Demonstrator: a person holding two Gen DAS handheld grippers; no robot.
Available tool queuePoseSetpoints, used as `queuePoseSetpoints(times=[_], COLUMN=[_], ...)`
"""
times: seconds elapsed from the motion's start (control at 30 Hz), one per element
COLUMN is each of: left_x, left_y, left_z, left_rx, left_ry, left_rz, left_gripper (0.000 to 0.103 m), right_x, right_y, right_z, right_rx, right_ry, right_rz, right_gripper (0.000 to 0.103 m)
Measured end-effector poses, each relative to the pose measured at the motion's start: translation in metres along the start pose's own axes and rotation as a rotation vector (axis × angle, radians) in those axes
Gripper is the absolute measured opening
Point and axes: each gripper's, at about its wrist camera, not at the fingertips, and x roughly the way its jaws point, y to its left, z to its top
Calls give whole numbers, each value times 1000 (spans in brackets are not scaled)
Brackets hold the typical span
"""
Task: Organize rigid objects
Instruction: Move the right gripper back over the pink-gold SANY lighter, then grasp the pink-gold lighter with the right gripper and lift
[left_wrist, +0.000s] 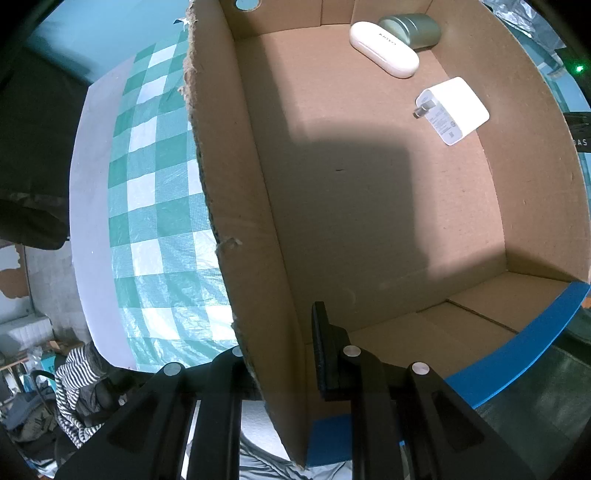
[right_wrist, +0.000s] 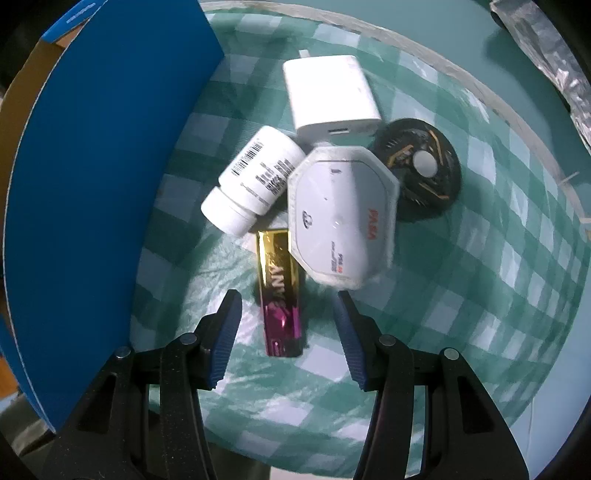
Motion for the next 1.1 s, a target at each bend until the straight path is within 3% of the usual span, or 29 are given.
queuePoseSetpoints(times=[0.27,0.33,0.5,0.57,1.1], left_x=[1,1,2,3,4], left_y=[-1,-1,-1,-2,5], left_z=[1,1,2,2,-1], left_rx=[-3,-6,-7,-10,-19], left_ry=[-2,-2,0,2,2], left_rz=[-1,-1,-2,-2,-6], left_gripper=[16,16,16,16,16], right_x=[8,9,10,11,22], right_y=[12,15,22,29,32], right_z=[9,10,9,5,-35], right_rx=[-5,-9,-32,-42,-32], right_ry=[6,3,1,0,56], right_rz=[-34,-46,-91,-99,-3], right_gripper=[50,46,25,22,22])
